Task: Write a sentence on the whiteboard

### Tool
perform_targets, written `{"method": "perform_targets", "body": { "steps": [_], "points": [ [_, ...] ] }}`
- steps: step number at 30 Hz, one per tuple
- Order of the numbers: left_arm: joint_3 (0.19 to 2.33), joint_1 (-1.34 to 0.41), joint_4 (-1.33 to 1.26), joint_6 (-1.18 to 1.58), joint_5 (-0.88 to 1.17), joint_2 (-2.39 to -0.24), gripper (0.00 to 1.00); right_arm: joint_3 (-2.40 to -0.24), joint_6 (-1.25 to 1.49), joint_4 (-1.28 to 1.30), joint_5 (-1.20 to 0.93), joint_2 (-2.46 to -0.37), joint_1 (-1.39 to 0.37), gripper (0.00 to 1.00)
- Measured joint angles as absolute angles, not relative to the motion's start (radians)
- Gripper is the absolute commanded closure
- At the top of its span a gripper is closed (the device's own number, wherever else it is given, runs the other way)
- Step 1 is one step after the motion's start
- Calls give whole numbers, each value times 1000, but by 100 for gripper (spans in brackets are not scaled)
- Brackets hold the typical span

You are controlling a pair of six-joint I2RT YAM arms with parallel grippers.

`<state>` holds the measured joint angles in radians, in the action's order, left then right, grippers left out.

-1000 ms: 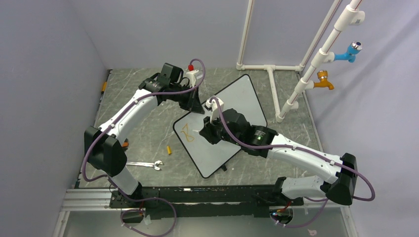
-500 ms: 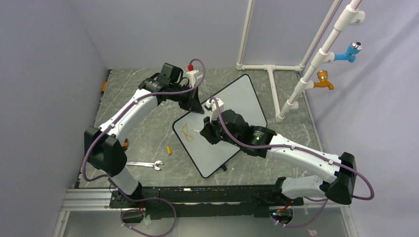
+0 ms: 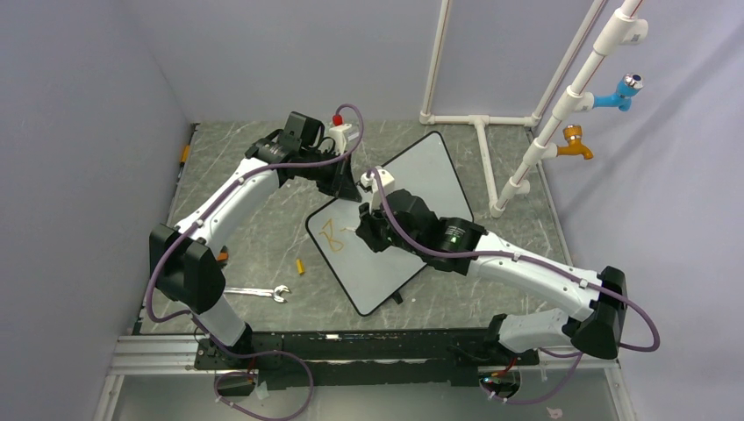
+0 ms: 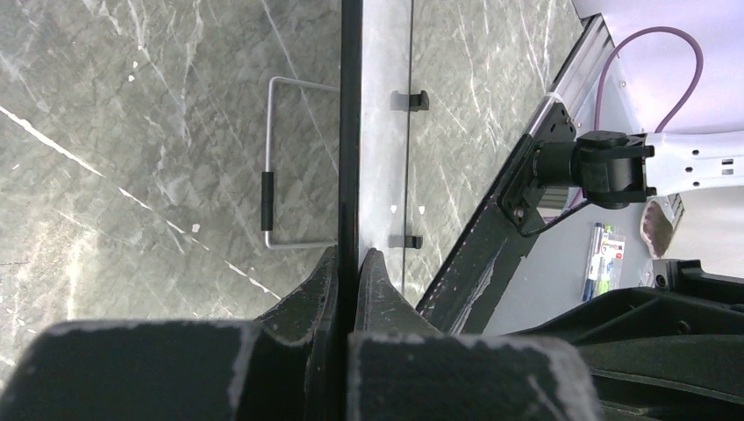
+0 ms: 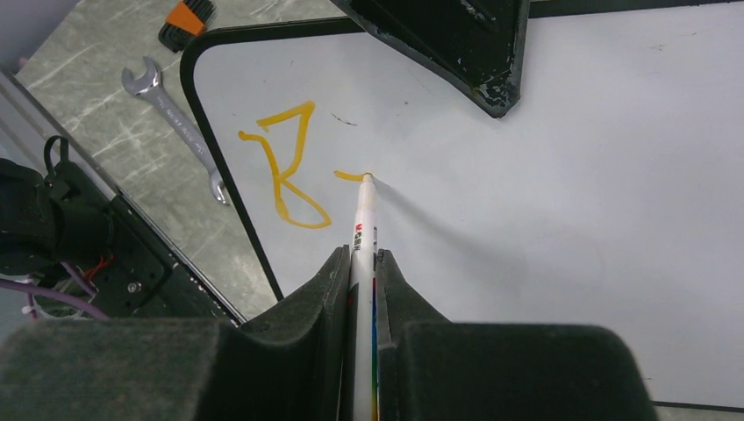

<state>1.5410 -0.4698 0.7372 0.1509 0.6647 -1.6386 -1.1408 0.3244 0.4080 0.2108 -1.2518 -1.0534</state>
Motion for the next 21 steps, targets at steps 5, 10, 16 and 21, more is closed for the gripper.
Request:
{"method": "perform_targets", "body": {
  "steps": [5, 10, 16, 21],
  "points": [
    [1541, -469, 739, 148, 662, -1639, 100, -1169, 317, 419, 209, -1271, -1053, 100],
    [1541, -469, 741, 149, 662, -1639, 100, -1185, 315, 416, 208, -1279, -1053, 100],
    [1541, -469, 742, 147, 661, -1639, 100, -1195, 313, 416, 200, -1288, -1055, 100],
    [1541, -468, 744, 147, 661, -1639, 100, -1196, 313, 405, 192, -1295, -1073, 100]
  ]
}}
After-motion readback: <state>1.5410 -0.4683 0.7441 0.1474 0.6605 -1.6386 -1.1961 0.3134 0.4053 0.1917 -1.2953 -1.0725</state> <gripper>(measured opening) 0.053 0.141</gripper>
